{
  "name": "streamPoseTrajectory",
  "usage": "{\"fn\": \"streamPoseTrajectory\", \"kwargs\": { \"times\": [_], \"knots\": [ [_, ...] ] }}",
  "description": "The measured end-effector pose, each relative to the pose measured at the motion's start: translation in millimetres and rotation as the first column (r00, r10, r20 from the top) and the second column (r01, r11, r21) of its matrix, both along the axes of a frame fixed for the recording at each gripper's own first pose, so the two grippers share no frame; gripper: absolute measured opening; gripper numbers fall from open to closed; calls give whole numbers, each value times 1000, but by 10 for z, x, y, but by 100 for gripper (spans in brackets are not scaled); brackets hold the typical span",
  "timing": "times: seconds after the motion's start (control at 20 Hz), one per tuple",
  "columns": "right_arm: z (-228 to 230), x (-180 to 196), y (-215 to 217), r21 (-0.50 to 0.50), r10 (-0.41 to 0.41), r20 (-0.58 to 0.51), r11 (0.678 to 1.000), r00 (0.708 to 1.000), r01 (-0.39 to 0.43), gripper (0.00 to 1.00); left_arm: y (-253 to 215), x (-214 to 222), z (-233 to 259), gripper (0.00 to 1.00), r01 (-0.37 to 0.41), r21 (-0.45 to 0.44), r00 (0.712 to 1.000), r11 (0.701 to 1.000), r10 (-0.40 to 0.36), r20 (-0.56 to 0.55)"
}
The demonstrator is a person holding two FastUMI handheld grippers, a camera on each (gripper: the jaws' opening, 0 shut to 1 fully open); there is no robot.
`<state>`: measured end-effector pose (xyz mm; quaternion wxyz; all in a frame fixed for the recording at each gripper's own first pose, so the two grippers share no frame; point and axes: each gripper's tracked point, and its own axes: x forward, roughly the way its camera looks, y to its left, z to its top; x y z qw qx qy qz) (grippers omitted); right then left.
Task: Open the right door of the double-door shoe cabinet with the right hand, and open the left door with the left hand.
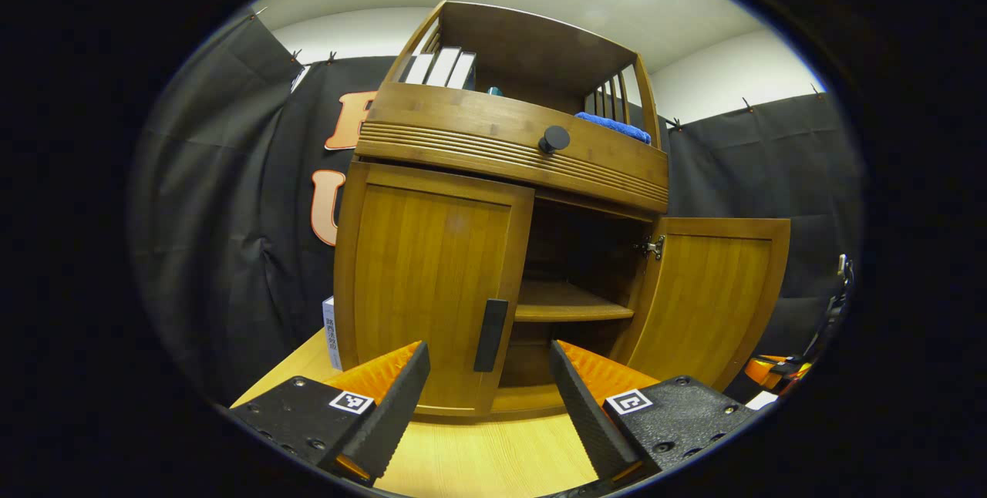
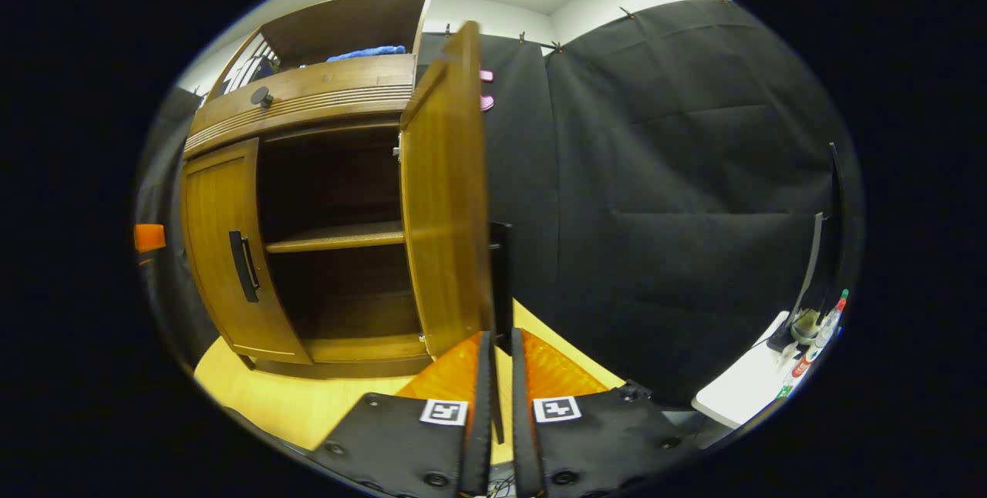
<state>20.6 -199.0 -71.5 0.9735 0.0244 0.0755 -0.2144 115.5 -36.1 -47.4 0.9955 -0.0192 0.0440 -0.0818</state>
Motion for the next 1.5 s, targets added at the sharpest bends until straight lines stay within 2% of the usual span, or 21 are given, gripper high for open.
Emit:
{"fn": "streamPoseTrajectory", "kwargs": {
  "times": [0.05, 0.3, 0.35, 0.5, 0.75, 0.8, 0.95, 1.0, 1.05, 1.1, 1.15, 1.35, 1.5],
  "knots": [
    [9, -70, -2, -5, -14, -7, 1000, 1000, 14, 30, -17, 69, -34, 93, -6, 4, 1000, 1000, 6, -1],
    [255, -169, 44, -70, -33, 25, 997, 999, 35, 79, -110, 440, -106, 92, -16, -9, 1000, 1000, 16, 20],
    [297, -182, 64, -89, -30, 27, 995, 999, 32, 79, -120, 497, -131, 92, -17, -2, 1000, 1000, 17, 23],
    [394, -216, 112, -141, -13, 27, 990, 1000, 17, 94, -187, 695, -223, 92, -16, 16, 1000, 1000, 16, 25],
    [449, -276, 128, -146, -18, 32, 989, 999, 23, 94, -176, 1004, -478, 92, -46, 53, 999, 998, 46, 9],
    [448, -287, 114, -137, -22, 32, 990, 999, 27, 100, -189, 1098, -512, 92, -48, 56, 999, 997, 48, 6],
    [436, -311, 96, -107, -35, 31, 994, 999, 38, 100, -167, 1251, -573, 92, -60, 74, 998, 995, 58, 25],
    [438, -313, 87, -100, -41, 30, 994, 999, 44, 97, -176, 1284, -601, 92, -55, 79, 998, 995, 53, 28],
    [433, -326, 82, -94, -47, 30, 994, 998, 49, 94, -172, 1318, -642, 98, -54, 85, 998, 995, 52, 24],
    [432, -330, 81, -90, -52, 30, 995, 998, 54, 100, -175, 1387, -667, 96, -53, 88, 998, 995, 51, 20],
    [432, -335, 74, -87, -57, 29, 994, 998, 59, 98, -179, 1423, -695, 95, -51, 88, 999, 995, 50, 15],
    [422, -331, 70, -81, -67, 22, 994, 998, 68, 100, -216, 1546, -825, 92, -50, 90, 999, 995, 50, 2],
    [428, -336, 79, -69, -69, 23, 995, 997, 71, 94, -292, 1615, -899, 92, -30, 110, 1000, 994, 30, 4]
  ]
}}
